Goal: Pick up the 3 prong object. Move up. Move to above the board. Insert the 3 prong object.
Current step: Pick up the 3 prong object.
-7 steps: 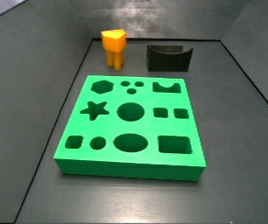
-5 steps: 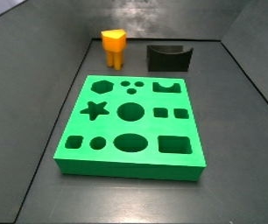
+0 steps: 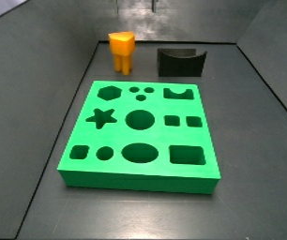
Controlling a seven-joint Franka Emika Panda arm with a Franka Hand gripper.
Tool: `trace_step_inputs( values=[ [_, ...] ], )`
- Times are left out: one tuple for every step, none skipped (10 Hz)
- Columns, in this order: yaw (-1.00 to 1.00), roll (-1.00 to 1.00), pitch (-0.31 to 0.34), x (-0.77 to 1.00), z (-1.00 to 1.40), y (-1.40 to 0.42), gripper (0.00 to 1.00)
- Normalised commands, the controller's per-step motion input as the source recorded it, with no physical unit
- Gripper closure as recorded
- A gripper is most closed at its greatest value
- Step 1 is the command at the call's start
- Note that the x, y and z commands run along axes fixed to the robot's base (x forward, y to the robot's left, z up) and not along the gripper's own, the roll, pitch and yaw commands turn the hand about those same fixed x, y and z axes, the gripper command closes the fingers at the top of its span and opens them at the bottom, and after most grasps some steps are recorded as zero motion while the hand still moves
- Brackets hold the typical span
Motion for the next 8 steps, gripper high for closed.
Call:
trace_step_inputs(
  values=[
    [0.78, 0.15, -0.277, -0.01, -0.41, 0.0, 0.0],
    [0.57, 0.16, -0.299, 0.0, -0.45, 0.0, 0.0],
    [0.07, 0.0, -0.219, -0.05, -0.23, -0.07, 0.0],
    [0.02, 0.0, -0.036, 0.0, -0.09, 0.0, 0.0],
    [-0.07, 0.09, -0.023, -0.43, -0.06, -0.12, 0.0],
    [-0.15, 0.15, 0.0, -0.51, -0.1, -0.15, 0.0],
    [-0.14, 0.16, 0.0, -0.53, -0.2, -0.1, 0.0],
    [-0.11, 0.15, 0.0, -0.41, -0.25, -0.05, 0.0]
  ],
)
